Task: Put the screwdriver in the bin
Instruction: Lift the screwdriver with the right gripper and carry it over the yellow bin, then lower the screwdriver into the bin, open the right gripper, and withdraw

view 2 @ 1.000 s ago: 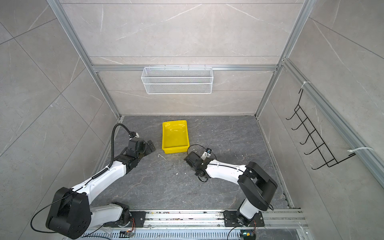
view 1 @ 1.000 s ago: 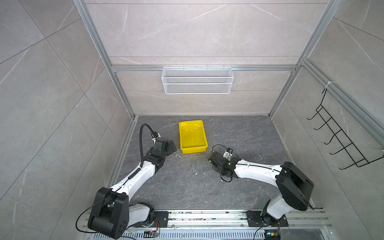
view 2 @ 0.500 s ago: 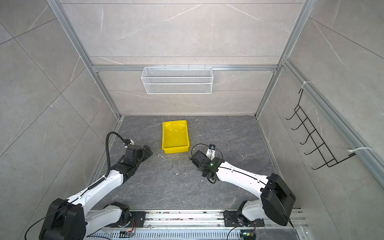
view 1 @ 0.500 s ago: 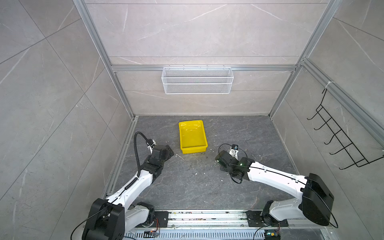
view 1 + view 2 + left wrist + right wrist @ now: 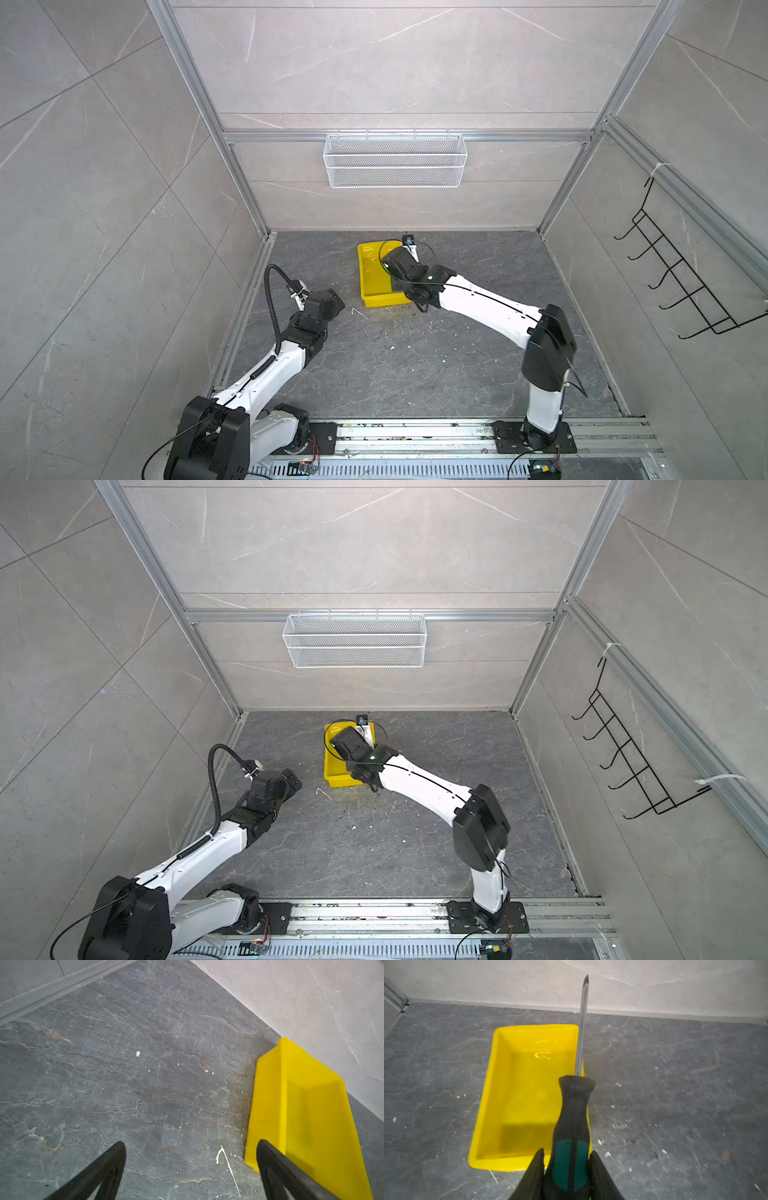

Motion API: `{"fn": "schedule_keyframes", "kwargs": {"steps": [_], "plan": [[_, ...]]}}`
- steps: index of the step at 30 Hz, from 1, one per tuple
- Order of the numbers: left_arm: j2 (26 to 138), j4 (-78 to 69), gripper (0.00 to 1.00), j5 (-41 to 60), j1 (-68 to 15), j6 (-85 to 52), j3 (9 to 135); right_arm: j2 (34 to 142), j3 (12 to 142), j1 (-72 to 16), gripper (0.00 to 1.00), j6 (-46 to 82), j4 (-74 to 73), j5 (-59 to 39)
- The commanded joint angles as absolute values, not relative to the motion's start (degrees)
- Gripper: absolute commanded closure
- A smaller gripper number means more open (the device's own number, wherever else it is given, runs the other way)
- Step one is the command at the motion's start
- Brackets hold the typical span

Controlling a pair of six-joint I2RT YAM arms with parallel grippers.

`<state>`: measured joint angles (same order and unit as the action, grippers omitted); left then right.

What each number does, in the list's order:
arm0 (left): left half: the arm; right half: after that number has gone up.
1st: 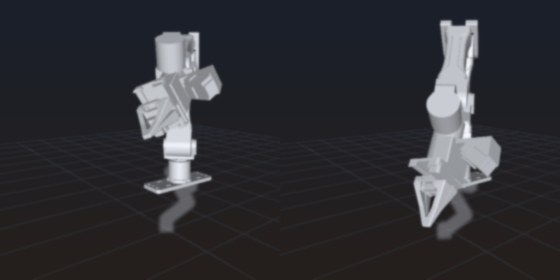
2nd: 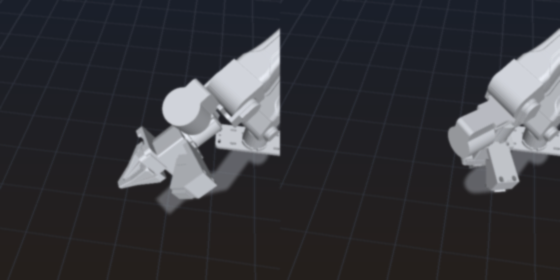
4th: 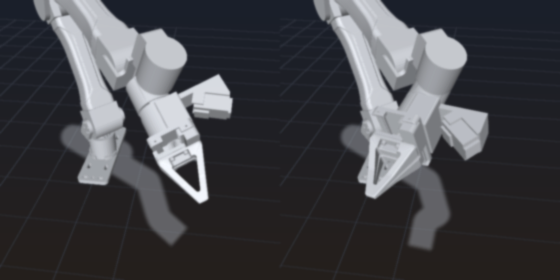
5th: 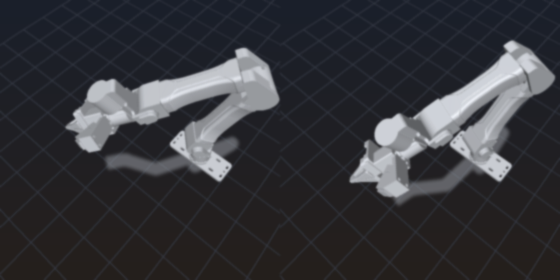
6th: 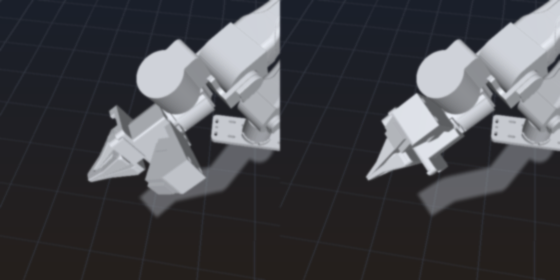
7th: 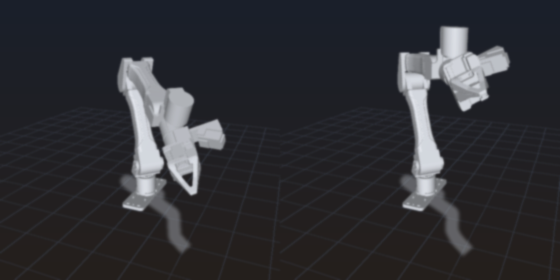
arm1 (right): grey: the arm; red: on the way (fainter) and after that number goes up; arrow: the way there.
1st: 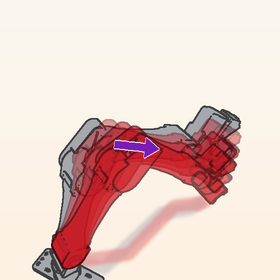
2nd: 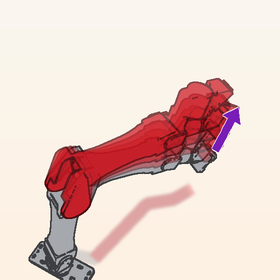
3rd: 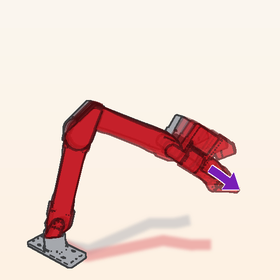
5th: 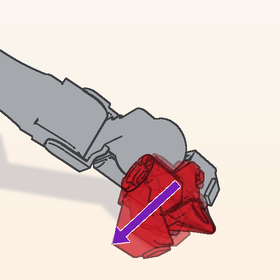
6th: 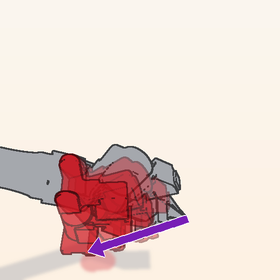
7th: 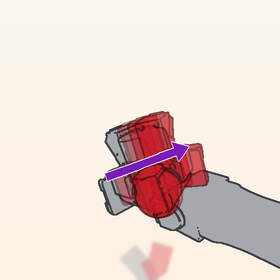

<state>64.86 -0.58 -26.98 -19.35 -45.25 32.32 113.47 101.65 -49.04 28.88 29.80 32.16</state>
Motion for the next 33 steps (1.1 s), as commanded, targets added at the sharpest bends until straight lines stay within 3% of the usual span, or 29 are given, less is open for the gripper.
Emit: {"fn": "schedule_keyframes", "kwargs": {"steps": [1,8,14,20,33], "plan": [[65.01,-1.59,0.00,-29.80,-19.35,-46.97,32.96,122.54,111.16,-47.94,0.73,23.74,27.05,27.50],[65.82,-1.03,0.00,-29.53,-19.34,-47.24,33.52,138.98,133.72,-43.89,0.74,32.64,36.92,15.05],[66.35,1.34,0.00,-29.71,-19.34,-47.29,35.02,143.06,135.67,-43.42,0.74,33.18,38.68,13.71],[66.23,1.05,0.00,-29.82,-19.33,-47.02,34.88,141.17,129.93,-42.41,0.74,35.71,39.57,12.88],[67.04,1.13,0.00,-29.09,-19.34,-47.24,35.25,122.24,93.96,-44.38,0.73,41.46,23.45,12.06]]}}
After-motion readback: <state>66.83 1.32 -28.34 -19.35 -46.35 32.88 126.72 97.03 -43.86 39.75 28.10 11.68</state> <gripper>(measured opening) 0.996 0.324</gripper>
